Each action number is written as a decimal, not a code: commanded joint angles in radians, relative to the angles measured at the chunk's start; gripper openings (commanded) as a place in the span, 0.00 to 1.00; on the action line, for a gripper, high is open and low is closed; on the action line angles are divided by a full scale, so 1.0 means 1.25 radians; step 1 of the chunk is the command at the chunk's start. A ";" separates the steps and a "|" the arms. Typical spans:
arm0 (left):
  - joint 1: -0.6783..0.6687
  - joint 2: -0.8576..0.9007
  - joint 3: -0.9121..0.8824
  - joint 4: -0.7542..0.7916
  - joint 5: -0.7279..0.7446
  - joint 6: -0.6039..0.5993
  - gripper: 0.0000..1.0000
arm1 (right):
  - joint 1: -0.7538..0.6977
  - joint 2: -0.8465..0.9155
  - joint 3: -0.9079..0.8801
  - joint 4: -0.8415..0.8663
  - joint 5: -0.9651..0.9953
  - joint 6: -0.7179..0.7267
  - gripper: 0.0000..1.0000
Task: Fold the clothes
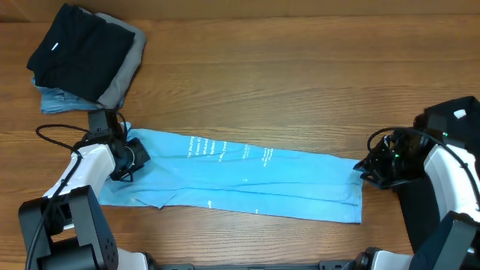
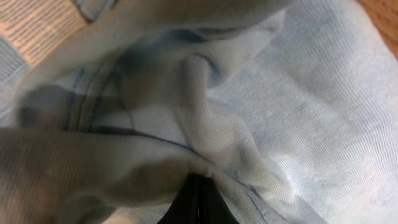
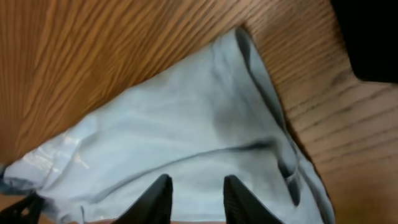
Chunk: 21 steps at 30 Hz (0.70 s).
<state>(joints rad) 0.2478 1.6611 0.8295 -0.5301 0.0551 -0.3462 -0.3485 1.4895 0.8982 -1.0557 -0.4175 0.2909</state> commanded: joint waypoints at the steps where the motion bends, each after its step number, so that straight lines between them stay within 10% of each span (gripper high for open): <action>1: 0.048 0.082 -0.044 -0.006 -0.144 -0.034 0.04 | 0.004 -0.006 -0.062 0.063 -0.015 0.009 0.26; 21: 0.069 -0.104 0.063 -0.131 -0.049 0.020 0.18 | 0.162 0.141 -0.230 0.636 0.100 0.354 0.16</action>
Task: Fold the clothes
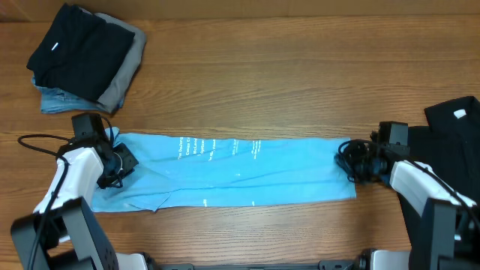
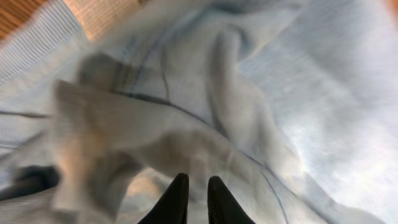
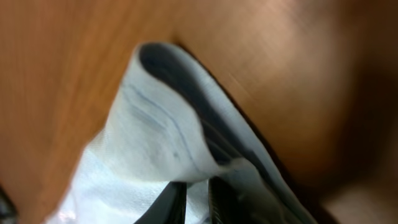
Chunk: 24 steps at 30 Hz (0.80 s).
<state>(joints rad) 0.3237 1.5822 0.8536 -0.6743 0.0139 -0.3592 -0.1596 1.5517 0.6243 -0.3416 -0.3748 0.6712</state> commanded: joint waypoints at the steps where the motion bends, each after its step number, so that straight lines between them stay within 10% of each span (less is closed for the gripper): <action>1: 0.009 -0.047 0.053 -0.026 -0.016 0.034 0.20 | 0.012 0.112 -0.006 0.096 0.051 0.048 0.14; 4: 0.009 -0.054 0.073 -0.049 0.003 0.046 0.26 | 0.012 0.141 0.019 0.176 -0.070 -0.040 0.20; 7: 0.009 -0.054 0.096 -0.081 0.046 0.084 0.34 | 0.008 0.127 0.074 0.153 -0.233 -0.164 0.56; 17: 0.008 -0.107 0.287 -0.323 0.047 0.091 0.55 | 0.000 -0.045 0.290 -0.288 -0.266 -0.420 0.98; 21: 0.008 -0.152 0.308 -0.386 0.046 0.101 1.00 | -0.004 -0.092 0.317 -0.318 -0.261 -0.418 1.00; 24: 0.008 -0.167 0.308 -0.397 0.047 0.103 1.00 | -0.004 -0.100 0.317 -0.316 -0.239 -0.419 0.98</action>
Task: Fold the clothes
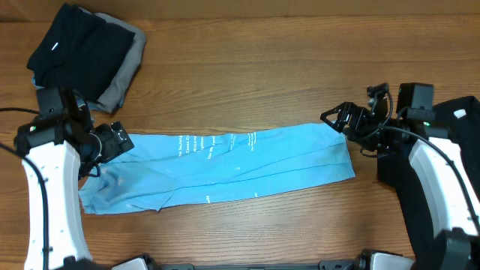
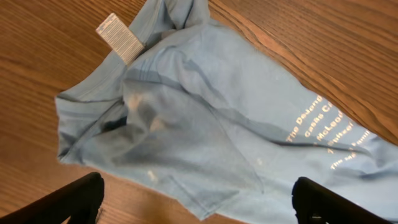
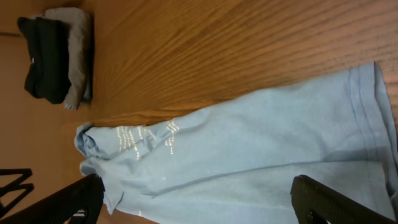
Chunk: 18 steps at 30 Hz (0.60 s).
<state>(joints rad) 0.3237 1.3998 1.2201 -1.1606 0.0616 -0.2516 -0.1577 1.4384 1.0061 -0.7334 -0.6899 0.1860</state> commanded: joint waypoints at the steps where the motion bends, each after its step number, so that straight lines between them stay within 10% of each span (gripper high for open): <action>1: 0.008 -0.021 0.015 -0.011 0.009 0.016 1.00 | -0.006 -0.009 0.012 -0.006 0.050 -0.030 0.93; 7: 0.007 -0.015 0.010 -0.008 0.022 0.016 1.00 | -0.006 -0.006 0.010 -0.028 0.429 -0.030 1.00; 18: 0.007 -0.011 0.006 -0.008 0.048 0.016 1.00 | -0.006 0.156 -0.028 -0.025 0.408 -0.031 0.99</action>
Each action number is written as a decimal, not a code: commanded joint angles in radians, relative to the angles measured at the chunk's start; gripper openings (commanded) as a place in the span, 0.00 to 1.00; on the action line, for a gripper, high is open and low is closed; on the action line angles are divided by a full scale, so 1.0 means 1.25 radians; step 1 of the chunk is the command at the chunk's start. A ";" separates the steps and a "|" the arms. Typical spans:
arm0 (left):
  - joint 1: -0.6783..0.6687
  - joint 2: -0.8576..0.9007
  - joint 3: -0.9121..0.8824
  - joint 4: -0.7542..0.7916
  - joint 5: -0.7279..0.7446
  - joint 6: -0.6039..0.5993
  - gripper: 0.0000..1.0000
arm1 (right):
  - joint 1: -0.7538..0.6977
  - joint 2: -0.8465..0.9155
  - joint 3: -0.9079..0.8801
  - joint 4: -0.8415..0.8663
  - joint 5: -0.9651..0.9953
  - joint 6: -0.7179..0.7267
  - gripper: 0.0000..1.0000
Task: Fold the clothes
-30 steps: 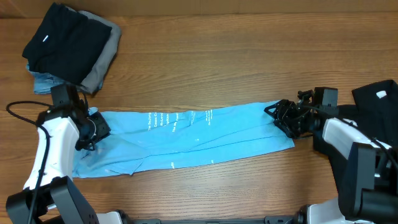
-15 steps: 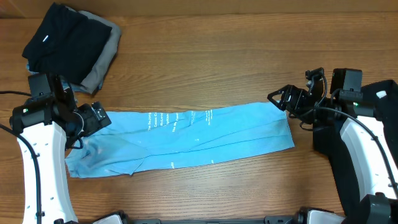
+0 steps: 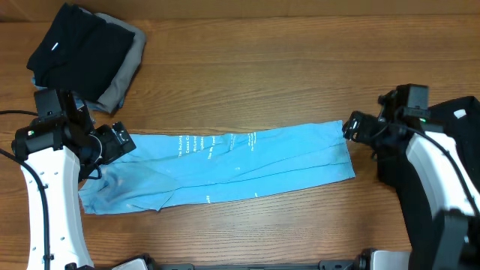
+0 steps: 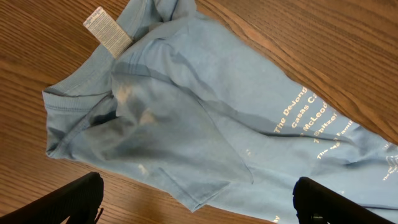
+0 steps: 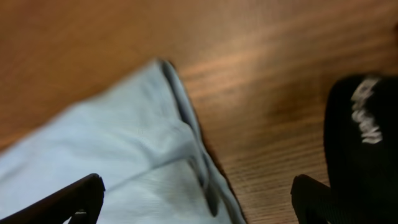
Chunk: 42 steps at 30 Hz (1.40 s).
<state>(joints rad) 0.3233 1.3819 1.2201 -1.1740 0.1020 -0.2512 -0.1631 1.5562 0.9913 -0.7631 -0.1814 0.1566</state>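
Observation:
A light blue T-shirt (image 3: 225,166), folded into a long strip with white lettering, lies flat across the table. Its collar end with a white tag (image 4: 102,30) is at the left. My left gripper (image 3: 122,142) hovers open over that collar end, holding nothing; the shirt (image 4: 186,112) fills its wrist view between the two fingers (image 4: 68,199). My right gripper (image 3: 351,127) is open just above the shirt's right end (image 5: 124,143), also holding nothing.
A stack of folded clothes (image 3: 86,52), black on grey on denim, sits at the back left corner. A black garment (image 3: 450,161) lies at the right edge under my right arm, also seen as the black garment (image 5: 367,143) beside the shirt's end.
My right gripper has come lower and closer to the shirt's right end, still open. The left gripper and the shirt have barely changed.
Both grippers first held the two ends of the blue strip, stretched near the table's front. Then the strip lay further left and back, still gripped. After that both grippers were open and raised off it, and the shirt has stayed flat since.

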 commanded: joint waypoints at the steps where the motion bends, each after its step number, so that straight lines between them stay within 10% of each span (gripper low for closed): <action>1: 0.007 0.003 0.006 0.003 0.016 0.016 1.00 | -0.002 0.079 -0.016 -0.002 -0.009 -0.007 0.98; 14: 0.007 0.003 0.006 0.002 0.017 0.016 1.00 | 0.006 0.190 -0.018 -0.031 -0.229 -0.082 0.60; 23: 0.007 0.003 0.006 -0.002 0.017 0.016 1.00 | 0.001 0.181 0.001 -0.021 -0.224 -0.087 0.05; 42: 0.007 0.003 0.006 -0.002 0.018 0.016 1.00 | 0.098 0.025 0.197 -0.258 -0.039 -0.006 0.04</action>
<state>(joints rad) 0.3237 1.3819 1.2201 -1.1786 0.1135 -0.2512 -0.1043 1.5959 1.2232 -1.0805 -0.2138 0.1413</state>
